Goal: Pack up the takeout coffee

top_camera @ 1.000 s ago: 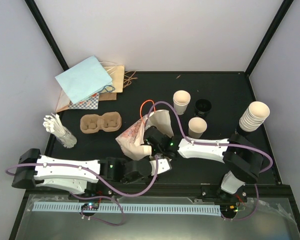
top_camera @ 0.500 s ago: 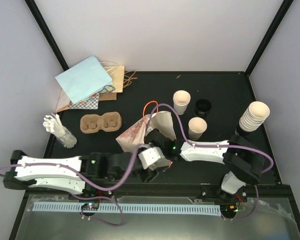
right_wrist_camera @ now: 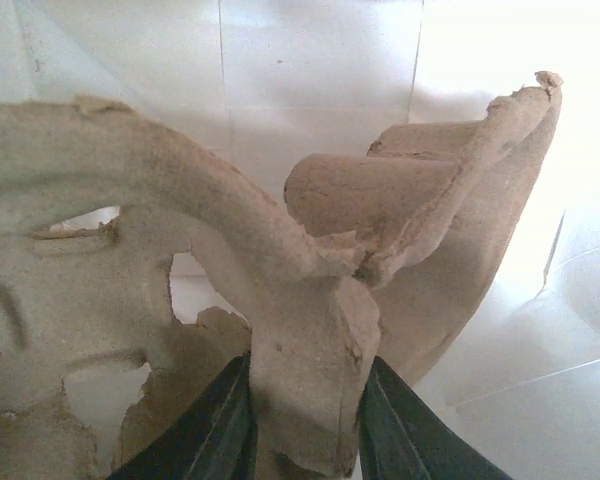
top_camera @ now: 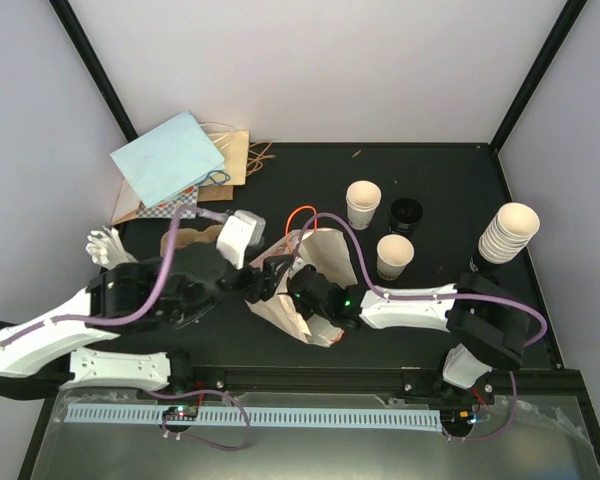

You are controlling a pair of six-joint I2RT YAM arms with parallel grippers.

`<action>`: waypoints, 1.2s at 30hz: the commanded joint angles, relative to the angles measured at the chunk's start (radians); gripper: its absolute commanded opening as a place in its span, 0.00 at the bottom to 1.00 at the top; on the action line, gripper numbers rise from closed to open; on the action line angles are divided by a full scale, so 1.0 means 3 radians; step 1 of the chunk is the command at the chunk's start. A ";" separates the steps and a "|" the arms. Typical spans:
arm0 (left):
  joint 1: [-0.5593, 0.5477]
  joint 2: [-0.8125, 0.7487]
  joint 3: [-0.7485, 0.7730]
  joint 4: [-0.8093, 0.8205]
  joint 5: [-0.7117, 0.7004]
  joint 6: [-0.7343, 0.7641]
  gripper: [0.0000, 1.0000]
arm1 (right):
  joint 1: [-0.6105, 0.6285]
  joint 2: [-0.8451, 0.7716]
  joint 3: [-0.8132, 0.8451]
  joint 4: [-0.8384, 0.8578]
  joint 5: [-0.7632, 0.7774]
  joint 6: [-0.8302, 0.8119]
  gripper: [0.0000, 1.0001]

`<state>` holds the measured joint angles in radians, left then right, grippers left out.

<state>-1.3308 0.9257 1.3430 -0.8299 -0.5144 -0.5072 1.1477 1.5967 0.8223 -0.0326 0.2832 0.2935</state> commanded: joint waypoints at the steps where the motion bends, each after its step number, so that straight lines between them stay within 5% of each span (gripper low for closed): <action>1: 0.0326 0.0374 0.0271 -0.0826 0.0474 -0.0235 0.71 | 0.0049 0.0006 -0.0031 -0.0115 0.0109 -0.0001 0.28; 16: 0.0706 0.0921 0.0420 -0.1103 0.0867 -0.0130 0.41 | 0.0114 -0.0088 -0.0124 -0.0091 0.0303 0.0011 0.28; 22: 0.0714 0.1034 0.0530 -0.1425 0.0793 -0.0072 0.04 | 0.0181 -0.0204 -0.0211 -0.0059 0.0532 0.0024 0.28; 36: 0.0708 0.0501 0.0091 -0.1610 0.1561 0.0601 0.02 | 0.0881 -0.0395 -0.0529 0.0484 0.1500 0.0119 0.29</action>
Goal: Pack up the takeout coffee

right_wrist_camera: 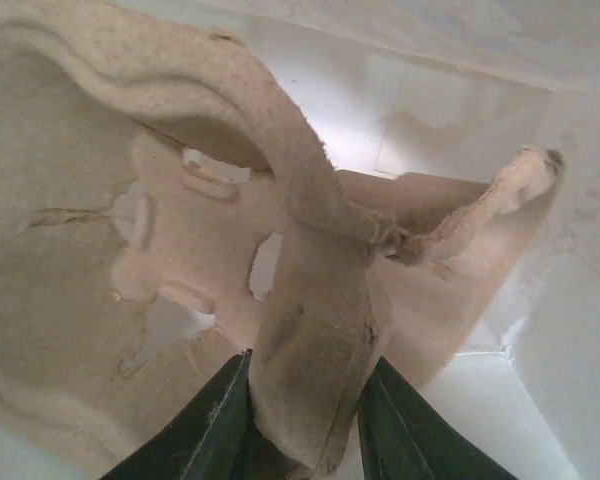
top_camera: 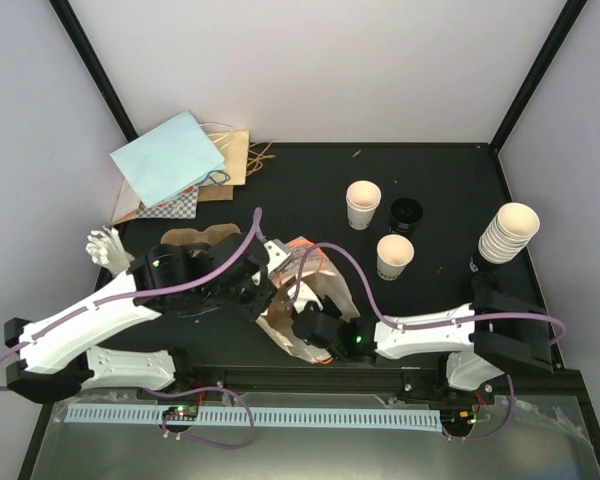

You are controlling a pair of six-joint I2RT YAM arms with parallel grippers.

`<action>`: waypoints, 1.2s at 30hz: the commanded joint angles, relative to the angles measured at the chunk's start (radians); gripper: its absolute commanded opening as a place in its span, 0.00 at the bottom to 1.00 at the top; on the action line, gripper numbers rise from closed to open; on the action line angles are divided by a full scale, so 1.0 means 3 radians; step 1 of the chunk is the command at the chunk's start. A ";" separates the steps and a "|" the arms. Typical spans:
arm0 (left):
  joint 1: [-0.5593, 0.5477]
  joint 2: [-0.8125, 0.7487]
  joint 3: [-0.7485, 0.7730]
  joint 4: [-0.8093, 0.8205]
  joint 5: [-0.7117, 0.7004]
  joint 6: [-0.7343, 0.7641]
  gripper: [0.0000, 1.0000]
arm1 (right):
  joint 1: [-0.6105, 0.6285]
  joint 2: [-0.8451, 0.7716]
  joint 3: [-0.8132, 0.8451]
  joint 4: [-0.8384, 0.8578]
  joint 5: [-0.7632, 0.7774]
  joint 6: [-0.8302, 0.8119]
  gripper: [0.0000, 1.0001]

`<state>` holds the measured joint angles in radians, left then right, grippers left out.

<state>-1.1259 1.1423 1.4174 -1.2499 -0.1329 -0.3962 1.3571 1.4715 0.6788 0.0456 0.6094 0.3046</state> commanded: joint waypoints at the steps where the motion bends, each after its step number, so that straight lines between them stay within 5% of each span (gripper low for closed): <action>1: 0.0026 -0.0289 -0.0193 -0.0185 0.0342 0.0266 0.02 | 0.0208 0.0035 -0.0053 0.0247 0.0458 0.0112 0.29; 14: 0.0026 -0.0883 -0.0606 0.0127 0.0535 0.0412 0.10 | 0.0262 0.0318 0.0002 0.0560 0.0508 0.0265 0.30; 19: 0.0031 -0.0881 -0.0444 0.0148 0.0351 0.0251 0.57 | 0.0262 0.0304 -0.0001 0.0700 0.0433 0.0003 0.30; 24: 0.0113 -0.1225 -0.0367 0.0379 0.0040 0.0019 0.86 | 0.0255 0.0256 -0.0032 0.0881 0.0295 -0.0176 0.30; 30: 0.0943 -0.0971 -0.0352 -0.0034 0.0159 -0.0073 0.84 | 0.0247 0.0307 0.0002 0.1016 0.0110 -0.0275 0.29; 36: 0.2237 -0.0699 -0.0686 0.0349 0.1028 0.0262 0.77 | 0.0174 0.0350 0.0055 0.1042 -0.0004 -0.0279 0.29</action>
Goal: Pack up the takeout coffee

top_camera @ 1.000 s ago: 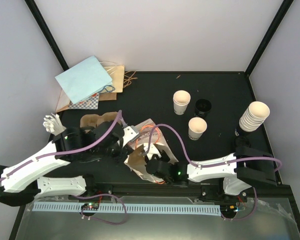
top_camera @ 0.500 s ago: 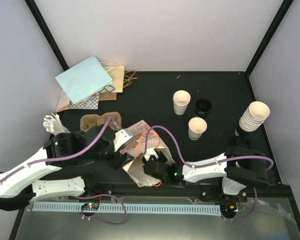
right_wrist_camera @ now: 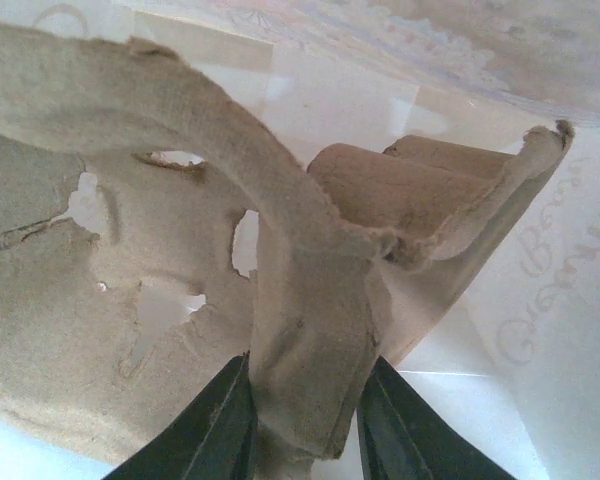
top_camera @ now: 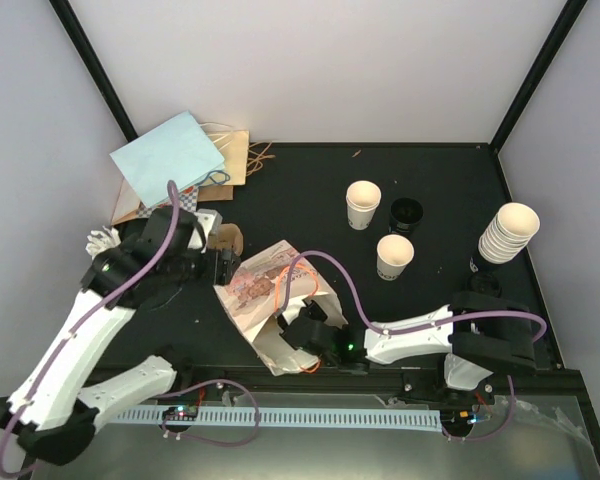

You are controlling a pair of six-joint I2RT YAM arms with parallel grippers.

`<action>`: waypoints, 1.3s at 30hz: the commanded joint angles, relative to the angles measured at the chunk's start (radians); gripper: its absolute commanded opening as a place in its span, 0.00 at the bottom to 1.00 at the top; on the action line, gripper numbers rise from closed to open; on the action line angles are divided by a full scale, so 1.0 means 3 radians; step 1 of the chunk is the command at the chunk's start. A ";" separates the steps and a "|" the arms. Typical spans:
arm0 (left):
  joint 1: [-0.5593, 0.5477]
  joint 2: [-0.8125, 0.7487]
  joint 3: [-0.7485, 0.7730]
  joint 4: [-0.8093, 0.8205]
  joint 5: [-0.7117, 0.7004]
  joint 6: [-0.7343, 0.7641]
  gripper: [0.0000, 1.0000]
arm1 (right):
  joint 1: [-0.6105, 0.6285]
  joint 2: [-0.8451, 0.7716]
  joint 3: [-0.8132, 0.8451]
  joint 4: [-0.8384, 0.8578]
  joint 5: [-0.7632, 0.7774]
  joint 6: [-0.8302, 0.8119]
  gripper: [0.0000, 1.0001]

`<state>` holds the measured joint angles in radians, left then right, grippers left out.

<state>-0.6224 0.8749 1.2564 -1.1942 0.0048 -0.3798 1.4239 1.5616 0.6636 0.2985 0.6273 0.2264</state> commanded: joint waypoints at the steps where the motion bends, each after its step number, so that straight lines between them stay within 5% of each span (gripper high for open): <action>1: 0.0682 0.0280 -0.0172 0.0233 0.0647 0.0254 0.77 | -0.0054 0.0057 0.0113 0.0208 -0.0085 -0.0022 0.29; 8: 0.1166 0.1120 -0.0188 0.0605 0.0942 0.0450 0.74 | -0.0076 0.0143 0.0180 0.0216 -0.0117 -0.0053 0.29; 15: 0.1277 0.1818 -0.0295 0.0809 0.1058 0.0528 0.67 | -0.0121 0.0194 0.0217 0.0144 -0.0119 0.0001 0.28; 27: 0.1276 0.2368 -0.0405 0.1042 0.1429 0.0589 0.58 | -0.0201 0.0356 0.0335 0.0249 -0.0275 0.0000 0.28; 39: 0.1272 0.2396 -0.0610 0.1054 0.1776 0.0663 0.54 | -0.0399 0.0706 0.0801 -0.0200 -0.0309 0.0136 0.30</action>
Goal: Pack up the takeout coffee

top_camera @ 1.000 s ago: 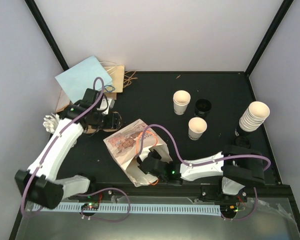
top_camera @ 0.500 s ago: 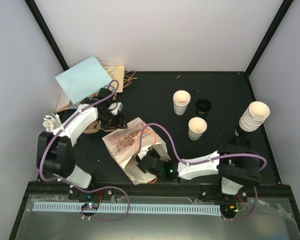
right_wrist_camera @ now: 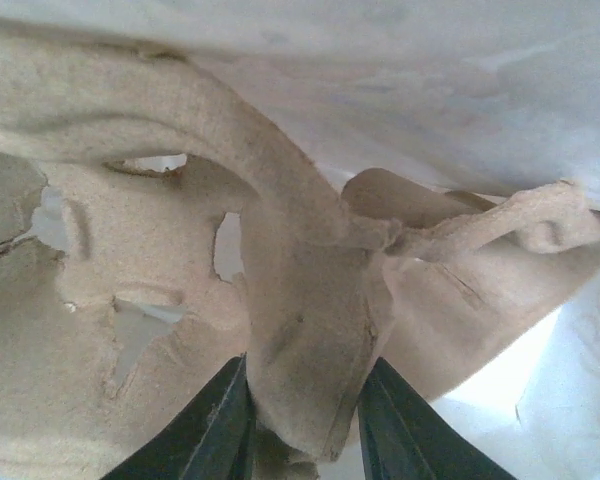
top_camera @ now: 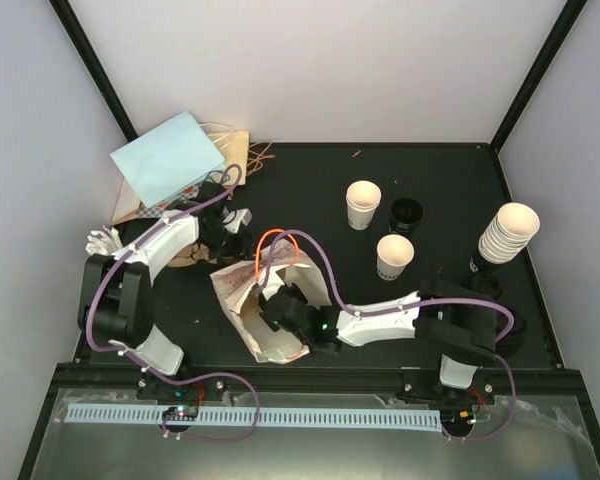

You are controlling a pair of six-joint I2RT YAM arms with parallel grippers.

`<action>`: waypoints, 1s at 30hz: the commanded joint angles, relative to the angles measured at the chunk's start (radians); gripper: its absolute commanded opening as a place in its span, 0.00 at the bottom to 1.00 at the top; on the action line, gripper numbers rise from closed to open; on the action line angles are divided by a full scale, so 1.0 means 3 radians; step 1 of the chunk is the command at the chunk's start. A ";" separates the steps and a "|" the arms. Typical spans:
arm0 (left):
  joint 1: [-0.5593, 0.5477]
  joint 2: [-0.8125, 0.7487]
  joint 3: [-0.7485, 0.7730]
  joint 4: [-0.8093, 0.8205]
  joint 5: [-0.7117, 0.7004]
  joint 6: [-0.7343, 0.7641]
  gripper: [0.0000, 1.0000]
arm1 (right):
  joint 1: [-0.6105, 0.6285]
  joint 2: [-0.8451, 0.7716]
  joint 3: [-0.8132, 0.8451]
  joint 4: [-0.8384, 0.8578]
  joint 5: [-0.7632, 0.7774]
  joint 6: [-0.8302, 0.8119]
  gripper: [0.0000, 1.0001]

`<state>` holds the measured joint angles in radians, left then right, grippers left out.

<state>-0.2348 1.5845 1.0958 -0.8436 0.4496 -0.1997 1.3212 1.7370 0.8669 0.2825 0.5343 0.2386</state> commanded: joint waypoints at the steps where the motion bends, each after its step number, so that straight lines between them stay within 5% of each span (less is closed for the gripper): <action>1: -0.0021 0.0027 -0.0081 -0.0114 0.0302 0.0062 0.54 | -0.0058 0.0153 0.0164 -0.0203 -0.0001 0.0107 0.31; 16: -0.0020 -0.0098 -0.0154 -0.0061 0.0272 0.0073 0.54 | -0.0068 0.0420 0.0698 -0.1280 0.0050 0.0084 0.38; 19: -0.0020 -0.0116 -0.0154 -0.0063 0.0249 0.0071 0.54 | -0.0068 0.0453 0.0724 -0.1391 0.0002 0.0026 0.44; 23: -0.0020 -0.0139 -0.0155 -0.0052 0.0226 0.0058 0.54 | -0.0070 0.0322 0.0723 -0.1498 -0.0008 -0.0051 0.65; 30: -0.0020 -0.0130 -0.0121 -0.0036 0.0275 0.0044 0.55 | -0.0063 -0.0221 0.0561 -0.1637 0.0022 -0.0157 0.71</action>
<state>-0.2359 1.5669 1.0554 -0.8318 0.4839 -0.1905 1.3075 1.7622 1.0489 -0.1528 0.5190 0.2199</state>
